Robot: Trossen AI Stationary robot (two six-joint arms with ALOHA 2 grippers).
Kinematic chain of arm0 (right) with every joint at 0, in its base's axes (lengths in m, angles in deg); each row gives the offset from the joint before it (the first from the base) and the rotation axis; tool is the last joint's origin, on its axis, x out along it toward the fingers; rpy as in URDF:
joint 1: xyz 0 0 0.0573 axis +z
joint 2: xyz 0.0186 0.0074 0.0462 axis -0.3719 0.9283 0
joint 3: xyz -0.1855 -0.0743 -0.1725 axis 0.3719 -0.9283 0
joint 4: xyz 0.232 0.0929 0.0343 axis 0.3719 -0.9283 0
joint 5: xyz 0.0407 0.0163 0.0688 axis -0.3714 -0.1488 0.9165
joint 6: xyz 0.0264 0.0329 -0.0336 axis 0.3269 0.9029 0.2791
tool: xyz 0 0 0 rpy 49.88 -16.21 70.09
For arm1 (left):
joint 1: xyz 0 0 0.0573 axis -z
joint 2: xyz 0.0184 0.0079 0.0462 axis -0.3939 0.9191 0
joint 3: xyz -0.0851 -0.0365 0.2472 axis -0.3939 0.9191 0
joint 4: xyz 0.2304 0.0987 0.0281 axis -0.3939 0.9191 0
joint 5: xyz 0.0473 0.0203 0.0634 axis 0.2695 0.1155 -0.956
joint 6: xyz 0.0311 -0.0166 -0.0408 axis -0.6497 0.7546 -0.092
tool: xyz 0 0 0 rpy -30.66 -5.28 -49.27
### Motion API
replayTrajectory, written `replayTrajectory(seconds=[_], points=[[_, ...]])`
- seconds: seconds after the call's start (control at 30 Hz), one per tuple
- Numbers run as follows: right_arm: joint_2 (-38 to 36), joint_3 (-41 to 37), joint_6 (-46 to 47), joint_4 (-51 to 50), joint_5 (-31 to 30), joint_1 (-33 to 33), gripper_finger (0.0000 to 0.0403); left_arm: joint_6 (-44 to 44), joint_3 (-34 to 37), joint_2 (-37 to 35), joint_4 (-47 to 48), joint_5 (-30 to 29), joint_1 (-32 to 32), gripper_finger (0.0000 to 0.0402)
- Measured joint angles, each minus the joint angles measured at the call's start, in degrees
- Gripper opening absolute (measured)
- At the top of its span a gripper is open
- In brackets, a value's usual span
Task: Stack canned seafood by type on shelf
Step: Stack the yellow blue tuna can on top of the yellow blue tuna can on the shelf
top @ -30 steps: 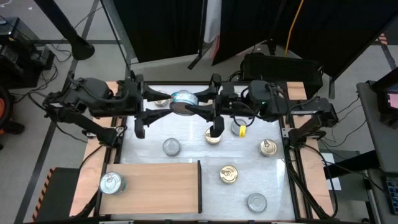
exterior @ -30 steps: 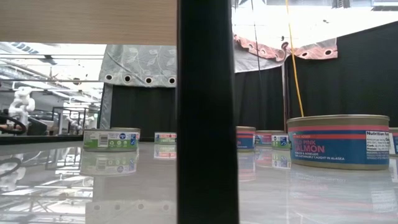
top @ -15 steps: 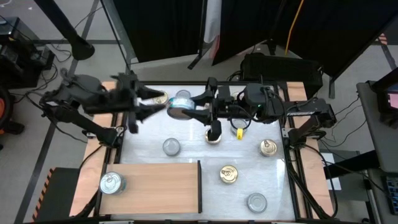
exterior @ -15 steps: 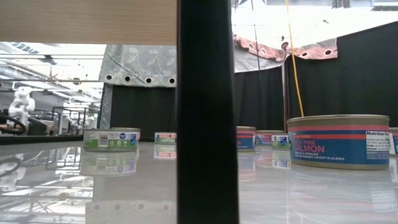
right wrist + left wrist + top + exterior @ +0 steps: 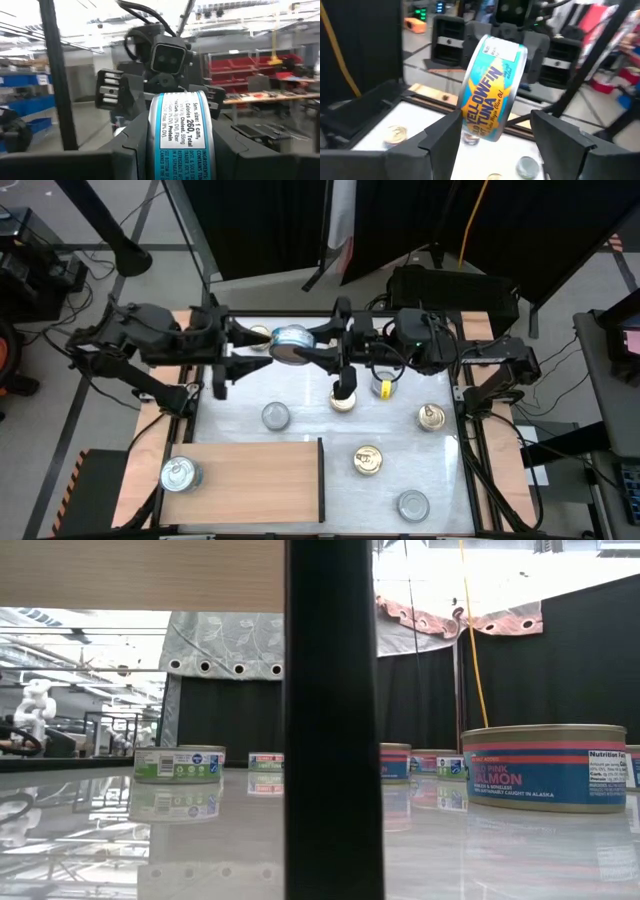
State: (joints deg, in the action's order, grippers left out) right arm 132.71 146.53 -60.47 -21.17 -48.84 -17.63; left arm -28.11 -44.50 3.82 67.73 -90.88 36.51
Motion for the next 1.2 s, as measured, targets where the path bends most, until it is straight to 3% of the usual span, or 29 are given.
replayTrajectory(seconds=[0.3,0.47,0.6,1.2], points=[[-0.1,0.0,-0.2,0.4,0.0,-0.2,0.0130,-1.1,-0.1,1.2,-0.2,3.4,-2.5,0.0251],[-0.1,0.0,-0.2,0.4,0.1,-0.2,0.0130,-1.3,0.0,0.0,-0.2,-2.2,-2.3,0.0251],[-0.1,0.0,0.0,0.5,0.4,-0.1,0.0130,-1.7,0.0,-0.8,-0.1,-3.0,-2.4,0.0251],[-0.1,0.0,1.4,0.5,5.3,-1.0,0.0130,-7.1,0.0,2.2,-2.8,6.7,-3.3,0.0242]])
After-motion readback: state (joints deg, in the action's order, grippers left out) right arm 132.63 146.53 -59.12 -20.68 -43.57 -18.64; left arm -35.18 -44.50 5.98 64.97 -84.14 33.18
